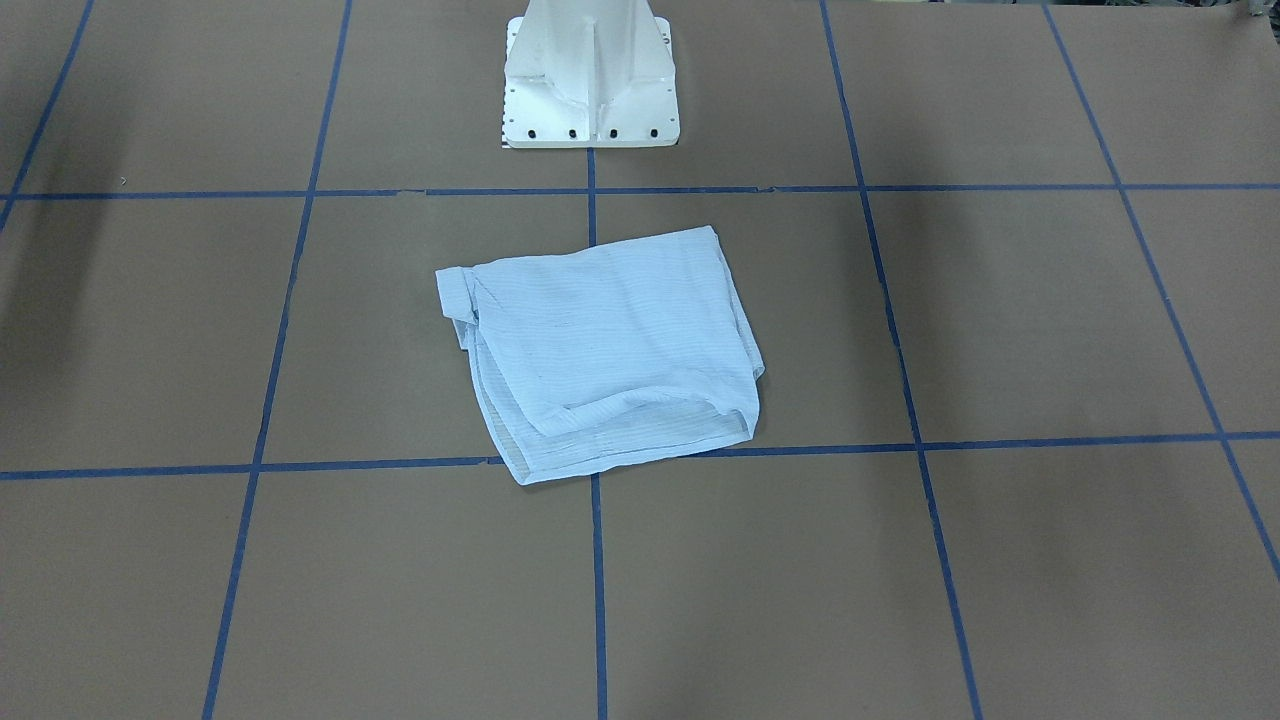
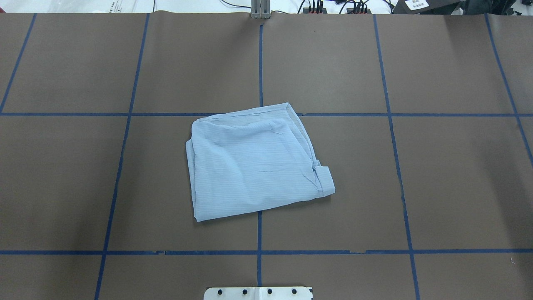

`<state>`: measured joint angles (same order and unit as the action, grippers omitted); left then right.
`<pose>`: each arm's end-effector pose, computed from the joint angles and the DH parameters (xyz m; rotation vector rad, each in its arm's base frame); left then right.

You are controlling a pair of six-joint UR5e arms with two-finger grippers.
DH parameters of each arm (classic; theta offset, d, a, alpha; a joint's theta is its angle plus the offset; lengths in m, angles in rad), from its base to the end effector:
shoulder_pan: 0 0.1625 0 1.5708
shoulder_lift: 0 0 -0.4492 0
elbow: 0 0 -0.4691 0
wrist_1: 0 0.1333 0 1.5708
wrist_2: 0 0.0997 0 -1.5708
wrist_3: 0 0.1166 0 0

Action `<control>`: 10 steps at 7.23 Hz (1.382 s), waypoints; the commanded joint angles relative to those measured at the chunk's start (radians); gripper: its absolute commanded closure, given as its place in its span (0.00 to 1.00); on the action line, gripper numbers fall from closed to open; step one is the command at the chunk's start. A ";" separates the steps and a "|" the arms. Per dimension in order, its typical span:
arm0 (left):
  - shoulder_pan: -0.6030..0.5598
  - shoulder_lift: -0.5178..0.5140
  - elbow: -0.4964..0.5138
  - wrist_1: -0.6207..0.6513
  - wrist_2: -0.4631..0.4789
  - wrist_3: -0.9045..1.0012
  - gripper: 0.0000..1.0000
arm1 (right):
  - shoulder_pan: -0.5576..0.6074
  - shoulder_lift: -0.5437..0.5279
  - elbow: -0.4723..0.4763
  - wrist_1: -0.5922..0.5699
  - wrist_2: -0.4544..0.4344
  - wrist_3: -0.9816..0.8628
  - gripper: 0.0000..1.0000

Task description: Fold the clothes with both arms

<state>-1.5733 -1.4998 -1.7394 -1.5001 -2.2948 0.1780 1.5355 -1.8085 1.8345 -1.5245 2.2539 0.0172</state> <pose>-0.0574 -0.5369 0.6495 0.0910 0.7197 0.1775 0.0431 -0.4710 0.6699 0.0515 -0.6844 -0.0421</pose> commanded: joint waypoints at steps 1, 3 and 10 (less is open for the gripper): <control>-0.001 -0.005 -0.011 -0.008 -0.002 -0.002 0.00 | 0.000 0.000 0.002 0.001 -0.001 0.001 0.00; 0.001 0.003 -0.012 -0.017 0.005 0.002 0.00 | 0.000 0.000 0.002 0.001 -0.001 0.001 0.00; 0.001 0.010 -0.009 -0.020 0.008 0.003 0.00 | 0.000 0.002 -0.017 0.001 -0.002 0.001 0.00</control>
<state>-1.5723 -1.4901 -1.7506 -1.5204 -2.2873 0.1805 1.5355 -1.8043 1.8175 -1.5241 2.2561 0.0192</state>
